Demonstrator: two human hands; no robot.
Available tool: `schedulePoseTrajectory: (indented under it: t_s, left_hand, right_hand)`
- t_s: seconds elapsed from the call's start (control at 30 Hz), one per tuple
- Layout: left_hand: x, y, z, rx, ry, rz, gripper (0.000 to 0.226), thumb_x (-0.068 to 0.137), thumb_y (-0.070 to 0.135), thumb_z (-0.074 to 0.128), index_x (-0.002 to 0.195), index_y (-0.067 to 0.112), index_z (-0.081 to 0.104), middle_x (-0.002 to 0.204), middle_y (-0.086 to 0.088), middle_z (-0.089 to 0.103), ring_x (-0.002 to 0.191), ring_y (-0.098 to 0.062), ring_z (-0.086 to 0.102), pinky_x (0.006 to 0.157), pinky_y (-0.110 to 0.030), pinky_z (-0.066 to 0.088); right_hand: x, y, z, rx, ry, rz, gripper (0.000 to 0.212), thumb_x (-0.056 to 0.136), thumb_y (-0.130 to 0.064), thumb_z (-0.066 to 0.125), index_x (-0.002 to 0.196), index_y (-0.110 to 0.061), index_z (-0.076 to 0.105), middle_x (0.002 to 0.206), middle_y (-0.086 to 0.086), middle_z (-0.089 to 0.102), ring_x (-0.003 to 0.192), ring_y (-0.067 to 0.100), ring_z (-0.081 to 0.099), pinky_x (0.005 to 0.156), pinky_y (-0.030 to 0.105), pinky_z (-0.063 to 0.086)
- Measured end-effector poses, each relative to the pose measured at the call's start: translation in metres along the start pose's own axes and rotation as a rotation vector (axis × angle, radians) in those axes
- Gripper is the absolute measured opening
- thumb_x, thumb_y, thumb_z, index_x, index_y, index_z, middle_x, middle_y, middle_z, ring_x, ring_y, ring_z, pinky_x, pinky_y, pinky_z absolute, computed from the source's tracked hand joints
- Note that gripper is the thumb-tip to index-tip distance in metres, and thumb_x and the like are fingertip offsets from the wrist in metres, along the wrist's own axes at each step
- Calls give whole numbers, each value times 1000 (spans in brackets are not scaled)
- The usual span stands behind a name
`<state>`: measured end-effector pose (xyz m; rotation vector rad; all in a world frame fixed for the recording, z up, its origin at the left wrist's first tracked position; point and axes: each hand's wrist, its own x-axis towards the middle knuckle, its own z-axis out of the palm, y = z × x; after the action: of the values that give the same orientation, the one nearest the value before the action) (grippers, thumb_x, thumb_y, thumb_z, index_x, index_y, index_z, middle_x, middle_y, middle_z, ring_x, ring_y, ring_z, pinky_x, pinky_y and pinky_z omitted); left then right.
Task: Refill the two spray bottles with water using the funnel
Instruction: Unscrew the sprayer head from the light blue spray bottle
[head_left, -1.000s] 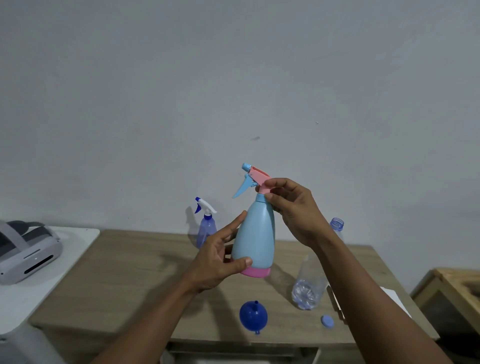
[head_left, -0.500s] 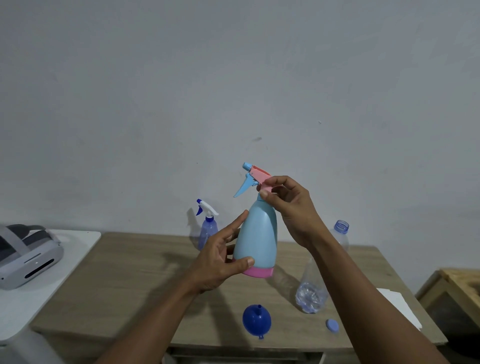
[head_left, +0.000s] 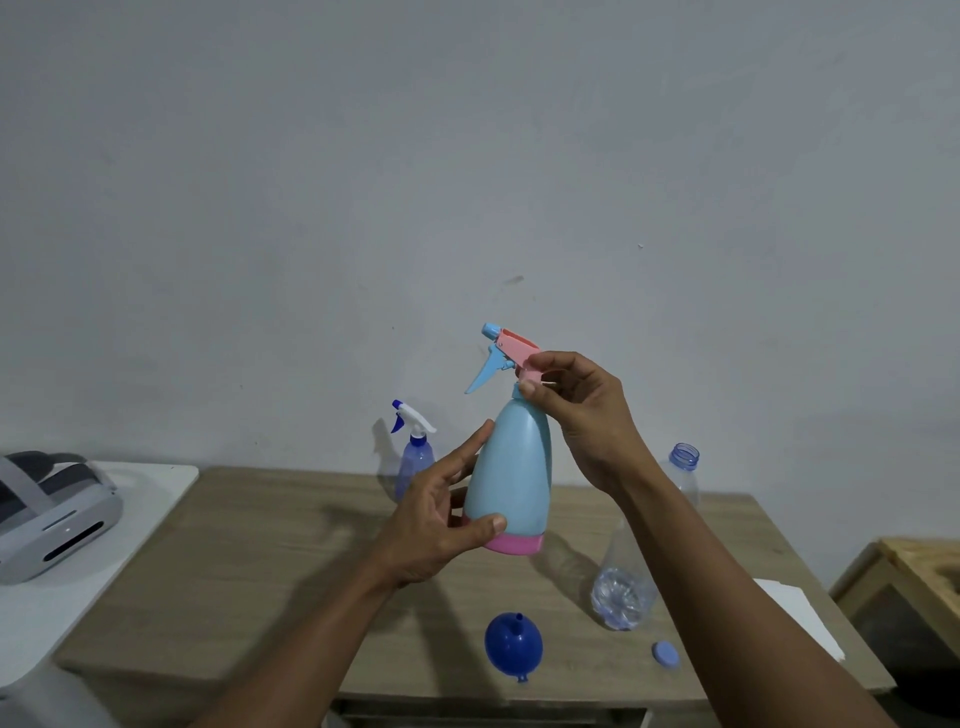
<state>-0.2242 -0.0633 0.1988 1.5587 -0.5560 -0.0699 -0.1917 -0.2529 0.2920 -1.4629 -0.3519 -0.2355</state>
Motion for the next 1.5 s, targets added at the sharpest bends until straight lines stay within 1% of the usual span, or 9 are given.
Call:
schedulePoseTrajectory:
  t_s: [0.2,0.33,0.5,0.77,1.0,1.1,1.23,1.4,1.5]
  left_hand:
    - [1,-1,-3,12,30,27,87,75,24,82,147,46,38,147,4,49,127,-26,56,94,-53,56]
    - [3,1,-1,30,26,25,86,73,27,83,142,55,40,147,4,47,127,-26,56,92,-50,58]
    - [2,-2,-1,21,47,25,90,73,27,83,148,41,35,148,1,47,127,-27,56,93,-51,57]
    - [-1,-4,0,36,52,26,93,73,28,84,150,37,34,148,5,46,128,-26,55,93,-54,56]
    - [0,-8,2,52,80,50,89,73,30,84,146,49,37,147,9,48,127,-27,56,92,-53,57]
    - [1,-13,3,78,87,41,96,72,32,86,150,48,31,147,10,47,126,-25,57,90,-54,58]
    - [2,-19,6,146,110,50,106,68,43,87,152,47,24,146,6,45,125,-21,57,88,-51,59]
    - [1,-25,9,173,87,44,101,70,39,85,147,59,22,141,12,43,123,-12,57,88,-44,61]
    - [-1,-35,7,135,91,44,103,72,32,86,150,52,22,143,20,43,127,-18,55,92,-46,58]
  right_hand:
    - [3,4,-10,-30,-26,23,24,92,2,66,110,-12,73,107,8,74,104,35,67,97,44,52]
    - [3,0,-3,-20,-19,-21,25,87,1,73,111,-2,68,102,5,73,92,23,68,89,36,56]
    - [5,0,-2,-9,-45,-6,25,93,5,63,117,-2,65,118,16,70,107,37,71,99,48,54]
    - [4,-3,1,-88,-10,-14,29,90,-1,70,117,-10,69,109,5,70,84,13,67,84,30,56]
    - [3,-2,-1,-84,31,-26,32,89,-6,73,120,-14,68,109,2,65,80,19,66,81,35,56]
    - [4,-5,-2,-87,47,-29,33,89,-6,73,120,-13,67,109,0,65,81,20,64,71,26,55]
    - [5,1,0,-135,43,-53,33,86,-8,77,116,-19,69,111,-1,68,81,16,65,76,29,56]
    - [6,11,5,-133,69,-62,34,86,-6,77,117,-17,69,116,2,71,81,13,66,77,27,57]
    - [11,15,6,-74,88,-83,34,87,-3,75,120,-12,67,118,9,69,87,19,67,82,41,62]
